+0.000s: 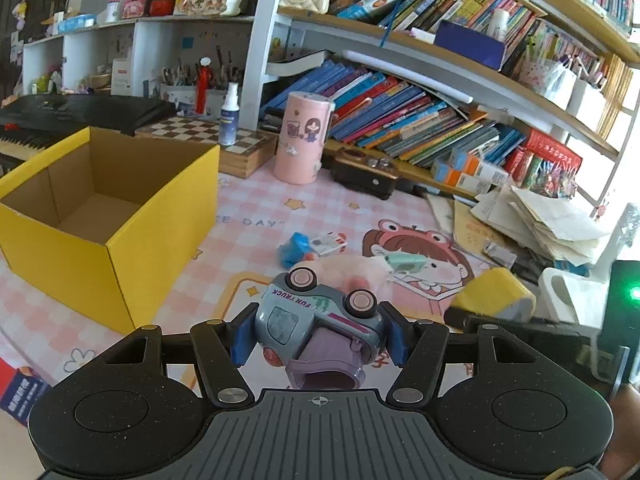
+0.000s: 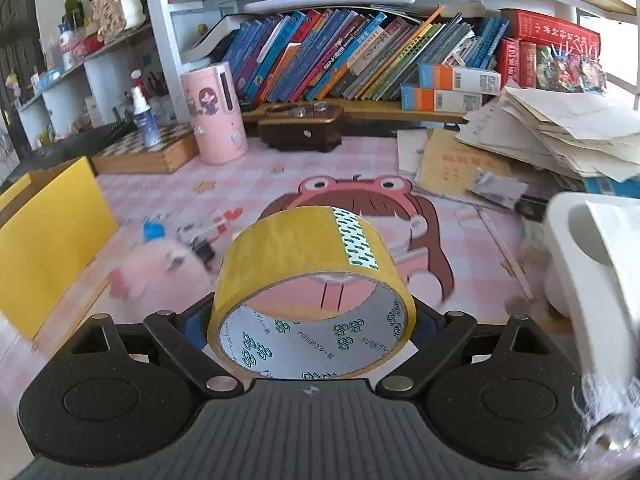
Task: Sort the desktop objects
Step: 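Carry the truck and tape roll toward the yellow box with both grippers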
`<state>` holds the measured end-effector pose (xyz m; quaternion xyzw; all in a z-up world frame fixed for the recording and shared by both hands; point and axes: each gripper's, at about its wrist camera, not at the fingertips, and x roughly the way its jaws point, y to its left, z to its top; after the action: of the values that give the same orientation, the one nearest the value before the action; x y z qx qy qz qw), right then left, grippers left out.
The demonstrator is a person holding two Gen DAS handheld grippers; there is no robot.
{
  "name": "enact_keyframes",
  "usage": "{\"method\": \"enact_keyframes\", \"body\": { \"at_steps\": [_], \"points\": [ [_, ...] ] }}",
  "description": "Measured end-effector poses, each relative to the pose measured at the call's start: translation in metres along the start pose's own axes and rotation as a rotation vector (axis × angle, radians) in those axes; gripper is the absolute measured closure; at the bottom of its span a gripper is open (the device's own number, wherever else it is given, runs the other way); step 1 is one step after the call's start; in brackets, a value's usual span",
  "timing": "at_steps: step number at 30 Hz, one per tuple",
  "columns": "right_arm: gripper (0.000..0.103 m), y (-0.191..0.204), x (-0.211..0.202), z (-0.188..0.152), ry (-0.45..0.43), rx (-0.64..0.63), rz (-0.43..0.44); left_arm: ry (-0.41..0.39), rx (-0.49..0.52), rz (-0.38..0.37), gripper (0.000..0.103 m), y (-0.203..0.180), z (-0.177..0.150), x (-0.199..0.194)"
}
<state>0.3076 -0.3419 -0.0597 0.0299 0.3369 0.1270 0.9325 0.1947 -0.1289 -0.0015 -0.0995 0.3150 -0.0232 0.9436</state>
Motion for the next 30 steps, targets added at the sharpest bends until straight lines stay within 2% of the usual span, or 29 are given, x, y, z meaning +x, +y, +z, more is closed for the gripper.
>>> {"method": "enact_keyframes", "body": {
  "at_steps": [6, 13, 21, 26, 30],
  "points": [
    [0.011, 0.007, -0.031, -0.004, 0.028, 0.057, 0.003, 0.014, -0.002, -0.001, 0.041, -0.001, 0.001, -0.007],
    [0.011, 0.022, -0.068, -0.009, 0.029, 0.046, -0.008, -0.014, 0.001, -0.007, 0.041, 0.008, -0.003, -0.025],
    [0.011, 0.058, -0.094, -0.031, 0.033, 0.006, -0.09, 0.009, 0.013, -0.099, 0.041, 0.045, -0.013, -0.035],
    [0.011, 0.088, -0.113, -0.042, 0.012, 0.055, -0.166, 0.01, 0.059, -0.157, 0.041, 0.073, -0.011, -0.049],
    [0.011, 0.121, -0.126, -0.054, 0.005, 0.107, -0.196, -0.003, 0.09, -0.18, 0.041, 0.105, -0.014, -0.07]
  ]
}}
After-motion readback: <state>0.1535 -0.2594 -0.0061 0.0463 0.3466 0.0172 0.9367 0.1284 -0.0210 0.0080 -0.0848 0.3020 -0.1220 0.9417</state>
